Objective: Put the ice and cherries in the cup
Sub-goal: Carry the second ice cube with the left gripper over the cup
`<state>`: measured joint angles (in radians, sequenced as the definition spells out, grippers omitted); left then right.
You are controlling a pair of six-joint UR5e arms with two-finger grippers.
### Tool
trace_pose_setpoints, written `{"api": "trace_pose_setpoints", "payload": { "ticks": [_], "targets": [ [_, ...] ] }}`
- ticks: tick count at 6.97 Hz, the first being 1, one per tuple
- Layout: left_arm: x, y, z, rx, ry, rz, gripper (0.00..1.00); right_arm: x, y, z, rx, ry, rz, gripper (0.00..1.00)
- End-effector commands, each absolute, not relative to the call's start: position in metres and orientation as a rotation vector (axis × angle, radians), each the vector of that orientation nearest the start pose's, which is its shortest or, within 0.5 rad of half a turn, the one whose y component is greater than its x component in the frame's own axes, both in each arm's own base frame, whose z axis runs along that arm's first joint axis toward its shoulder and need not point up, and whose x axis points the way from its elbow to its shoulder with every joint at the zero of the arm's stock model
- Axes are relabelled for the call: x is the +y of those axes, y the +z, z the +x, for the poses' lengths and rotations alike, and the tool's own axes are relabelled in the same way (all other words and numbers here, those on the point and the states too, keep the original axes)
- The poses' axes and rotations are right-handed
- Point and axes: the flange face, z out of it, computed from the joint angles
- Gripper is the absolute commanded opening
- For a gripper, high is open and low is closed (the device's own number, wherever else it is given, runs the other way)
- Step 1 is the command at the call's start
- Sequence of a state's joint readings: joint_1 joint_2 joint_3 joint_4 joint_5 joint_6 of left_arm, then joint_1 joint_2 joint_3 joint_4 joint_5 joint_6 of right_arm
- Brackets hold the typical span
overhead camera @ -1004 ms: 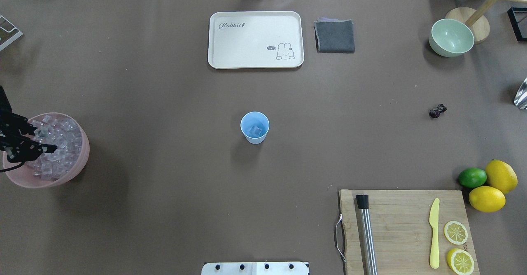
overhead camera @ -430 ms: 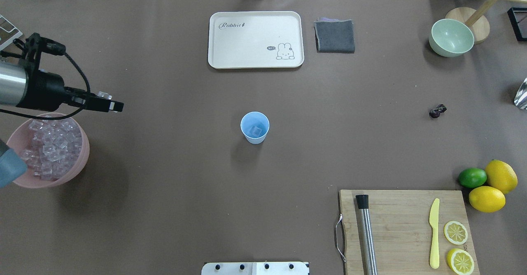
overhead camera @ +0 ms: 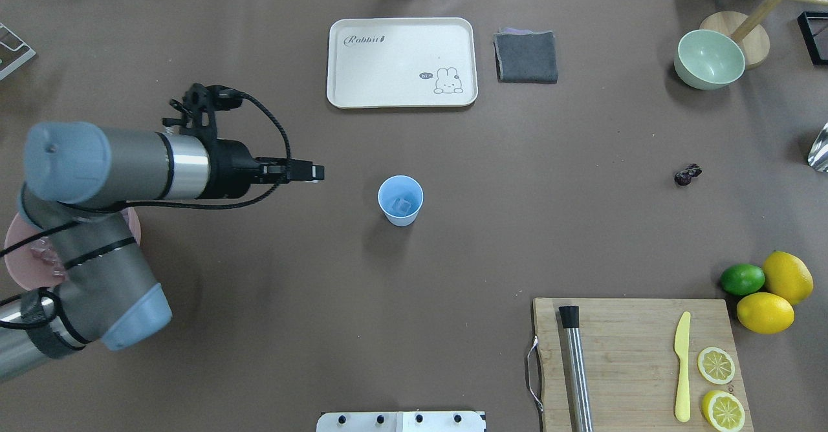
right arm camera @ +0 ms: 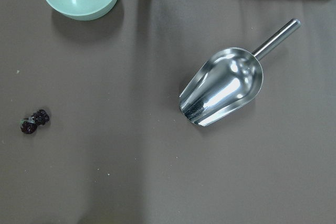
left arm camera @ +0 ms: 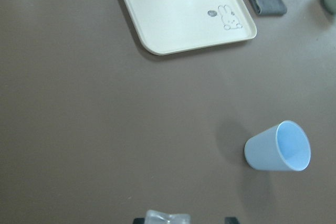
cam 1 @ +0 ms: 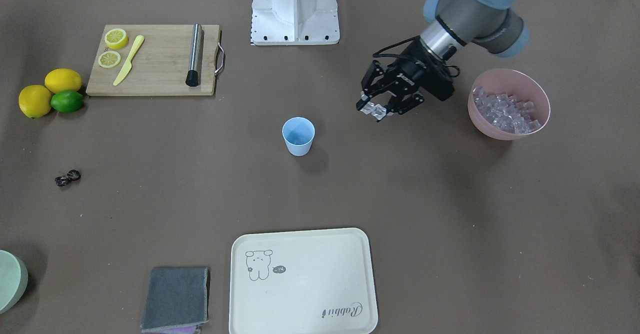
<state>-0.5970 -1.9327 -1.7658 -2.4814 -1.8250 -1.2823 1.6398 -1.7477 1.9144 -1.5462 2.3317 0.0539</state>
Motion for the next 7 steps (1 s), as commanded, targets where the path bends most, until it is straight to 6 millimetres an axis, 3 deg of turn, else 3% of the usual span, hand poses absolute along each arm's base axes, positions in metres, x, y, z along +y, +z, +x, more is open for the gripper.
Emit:
{"api": "trace_pose_setpoints", "payload": {
  "ticks": [1, 3, 7],
  "targets": [
    [-0.417, 0.221, 0.502, 1.425, -0.177, 0.447, 0.0, -0.418, 0.567, 0.094, -0.757, 0.043, 0.19, 1.0],
    [-0.42, 0.206, 0.526, 1.427, -0.218, 0.445, 0.0, -0.418, 0.567, 0.094, -0.757, 0.043, 0.19, 1.0],
    [-0.405, 0.206, 0.542, 1.421, -0.232, 0.442, 0.0, -0.418, 0.567, 0.094, -0.757, 0.043, 0.188, 1.0]
  ]
}}
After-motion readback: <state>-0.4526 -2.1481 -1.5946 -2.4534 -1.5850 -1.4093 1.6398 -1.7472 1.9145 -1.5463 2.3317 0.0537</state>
